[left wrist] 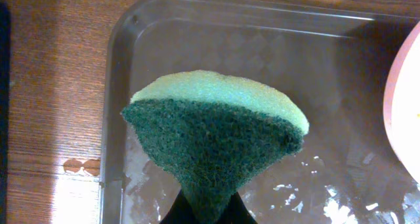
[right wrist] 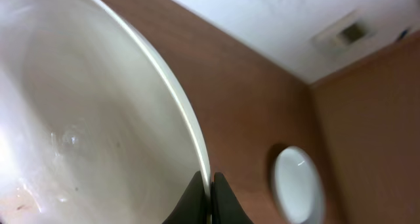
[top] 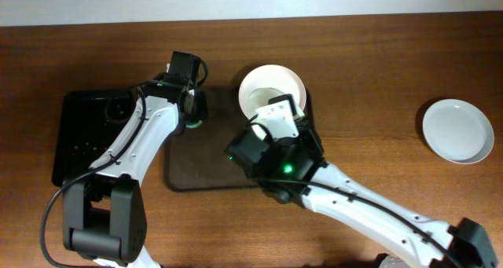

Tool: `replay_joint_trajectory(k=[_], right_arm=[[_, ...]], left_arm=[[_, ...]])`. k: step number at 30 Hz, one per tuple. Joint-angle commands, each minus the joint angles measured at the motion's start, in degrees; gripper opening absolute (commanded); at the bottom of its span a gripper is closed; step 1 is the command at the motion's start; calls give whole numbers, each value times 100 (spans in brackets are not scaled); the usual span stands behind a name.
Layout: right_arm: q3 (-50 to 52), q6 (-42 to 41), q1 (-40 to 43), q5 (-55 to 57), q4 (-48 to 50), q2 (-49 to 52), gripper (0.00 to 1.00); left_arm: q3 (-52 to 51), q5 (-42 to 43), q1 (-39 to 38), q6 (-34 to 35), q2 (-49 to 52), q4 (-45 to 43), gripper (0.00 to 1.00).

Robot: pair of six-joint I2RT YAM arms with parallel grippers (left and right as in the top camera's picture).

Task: Clean dirty plates on tray and stack at the side
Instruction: 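Carry the plate right and lower it onto the first cleaned plate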

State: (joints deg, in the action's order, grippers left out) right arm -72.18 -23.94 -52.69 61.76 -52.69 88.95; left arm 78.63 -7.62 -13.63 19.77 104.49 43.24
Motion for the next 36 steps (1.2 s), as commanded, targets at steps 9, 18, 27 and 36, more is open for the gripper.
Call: replay_joint_trajectory(k=[9,18,27,36], right_arm=[[-13,328,-732,1834,278,332,4],[-13,-1775,-160,-693,-693,129,4],[-13,-444,3696,-6616,-258,-299,4],[-13,-330,8612,-6511,649,-225,4]], left_arm=[[15,81,39,79,20,-118,1],[15,85,42,79,20,-116,1],[15,186,42,74,20,-111,1],[15,184,39,-11,20,-92,1]])
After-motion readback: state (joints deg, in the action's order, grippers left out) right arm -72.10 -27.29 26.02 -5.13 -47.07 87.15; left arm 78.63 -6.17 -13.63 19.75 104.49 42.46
